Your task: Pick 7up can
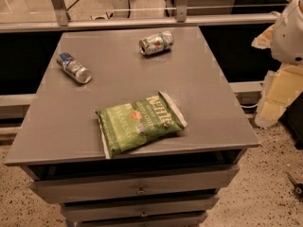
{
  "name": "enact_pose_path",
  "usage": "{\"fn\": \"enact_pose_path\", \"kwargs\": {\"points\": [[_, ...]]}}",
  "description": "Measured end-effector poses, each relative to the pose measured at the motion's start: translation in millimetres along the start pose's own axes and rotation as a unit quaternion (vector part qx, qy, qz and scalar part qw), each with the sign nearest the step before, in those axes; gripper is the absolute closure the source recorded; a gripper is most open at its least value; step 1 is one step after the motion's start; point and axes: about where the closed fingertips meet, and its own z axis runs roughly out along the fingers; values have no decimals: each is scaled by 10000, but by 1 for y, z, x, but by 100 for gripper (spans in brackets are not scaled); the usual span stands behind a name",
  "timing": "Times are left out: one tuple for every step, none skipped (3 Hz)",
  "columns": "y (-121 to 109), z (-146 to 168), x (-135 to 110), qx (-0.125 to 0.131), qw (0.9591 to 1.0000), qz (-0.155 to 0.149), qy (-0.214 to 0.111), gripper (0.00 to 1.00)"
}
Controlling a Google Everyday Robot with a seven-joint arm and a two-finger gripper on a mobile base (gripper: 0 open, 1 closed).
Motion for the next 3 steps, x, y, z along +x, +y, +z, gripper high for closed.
{"fn": "enact_pose_path", "kwargs": {"points": [[-1, 0, 0, 3, 10000, -4, -7, 0], [-30, 18, -14, 117, 9991, -211, -354, 0], [-79, 46, -36, 312, 9953, -474, -788, 0]]}}
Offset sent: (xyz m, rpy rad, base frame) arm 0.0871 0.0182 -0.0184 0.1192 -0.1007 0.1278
